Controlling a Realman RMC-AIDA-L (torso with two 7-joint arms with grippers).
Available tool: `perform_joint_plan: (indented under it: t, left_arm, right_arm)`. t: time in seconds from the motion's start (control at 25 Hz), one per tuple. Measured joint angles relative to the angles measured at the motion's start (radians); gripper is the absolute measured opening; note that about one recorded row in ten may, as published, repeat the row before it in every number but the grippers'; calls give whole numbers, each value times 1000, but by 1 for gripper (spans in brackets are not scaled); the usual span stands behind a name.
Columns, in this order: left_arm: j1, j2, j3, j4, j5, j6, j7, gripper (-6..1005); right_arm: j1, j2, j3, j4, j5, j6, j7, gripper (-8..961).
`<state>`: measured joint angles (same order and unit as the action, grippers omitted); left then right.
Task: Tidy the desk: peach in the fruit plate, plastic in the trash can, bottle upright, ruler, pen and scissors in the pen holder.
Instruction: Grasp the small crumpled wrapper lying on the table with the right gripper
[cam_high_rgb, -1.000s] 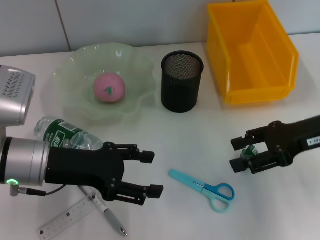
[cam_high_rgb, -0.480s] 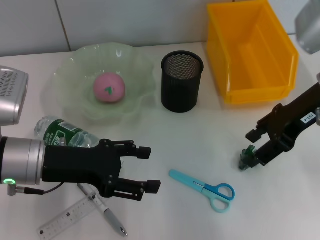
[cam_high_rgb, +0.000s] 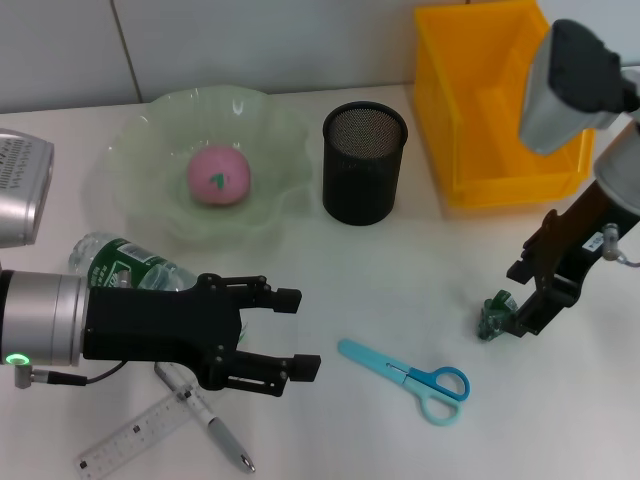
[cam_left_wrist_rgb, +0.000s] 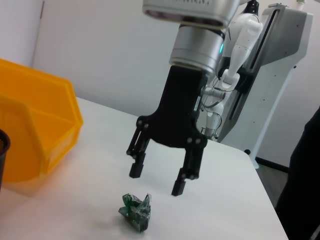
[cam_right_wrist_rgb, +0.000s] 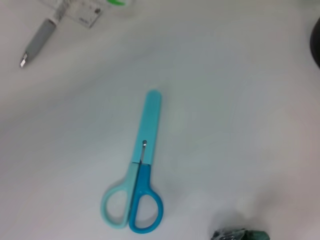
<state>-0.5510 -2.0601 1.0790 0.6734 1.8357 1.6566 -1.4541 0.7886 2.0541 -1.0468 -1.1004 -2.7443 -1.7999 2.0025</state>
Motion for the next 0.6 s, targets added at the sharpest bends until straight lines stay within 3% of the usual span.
perform_joint_plan:
  t: [0.6]
  left_arm:
    - [-6, 0, -2, 0, 1, -3, -4, 862]
  right_arm:
    - [-4, 15, -132, 80, -20, 144, -5, 708]
